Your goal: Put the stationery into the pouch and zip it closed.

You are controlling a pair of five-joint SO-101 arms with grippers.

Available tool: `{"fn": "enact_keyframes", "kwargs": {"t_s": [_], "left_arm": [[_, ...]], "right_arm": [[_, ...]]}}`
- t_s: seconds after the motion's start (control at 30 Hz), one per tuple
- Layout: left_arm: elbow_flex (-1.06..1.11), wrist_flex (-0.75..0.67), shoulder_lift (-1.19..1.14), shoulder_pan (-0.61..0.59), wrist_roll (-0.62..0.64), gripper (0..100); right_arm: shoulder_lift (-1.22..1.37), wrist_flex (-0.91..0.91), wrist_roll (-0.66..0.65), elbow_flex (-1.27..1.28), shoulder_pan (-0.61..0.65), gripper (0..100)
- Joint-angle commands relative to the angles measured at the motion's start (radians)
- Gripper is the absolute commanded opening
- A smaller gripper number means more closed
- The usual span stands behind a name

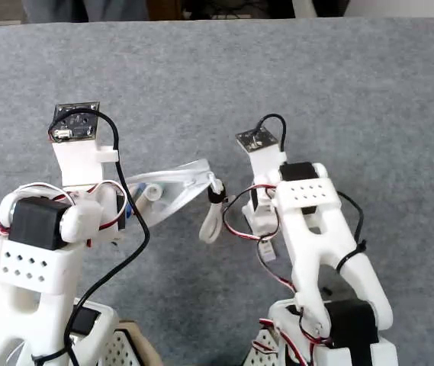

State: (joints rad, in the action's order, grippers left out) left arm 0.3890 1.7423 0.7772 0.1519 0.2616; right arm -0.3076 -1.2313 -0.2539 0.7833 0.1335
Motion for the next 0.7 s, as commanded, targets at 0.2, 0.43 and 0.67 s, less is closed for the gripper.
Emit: {"fn": "enact_keyframes", "kwargs": {"t_s": [0.2, 0.43, 0.67], "left_arm": [[-0.004, 0.014, -0.009, 0.015, -0.002, 3], [-0.004, 0.014, -0.009, 0.015, -0.002, 3], [-0.002, 0.014, -0.009, 0.015, -0.002, 3]], "right_arm": [[0.004, 0.006, -0.044, 0.001, -0.005, 22.6], [0.068, 0.02, -0.04, -0.008, -0.005, 22.9], [0.272, 0.095, -0.04, -0.036, -0.006, 22.9]]}}
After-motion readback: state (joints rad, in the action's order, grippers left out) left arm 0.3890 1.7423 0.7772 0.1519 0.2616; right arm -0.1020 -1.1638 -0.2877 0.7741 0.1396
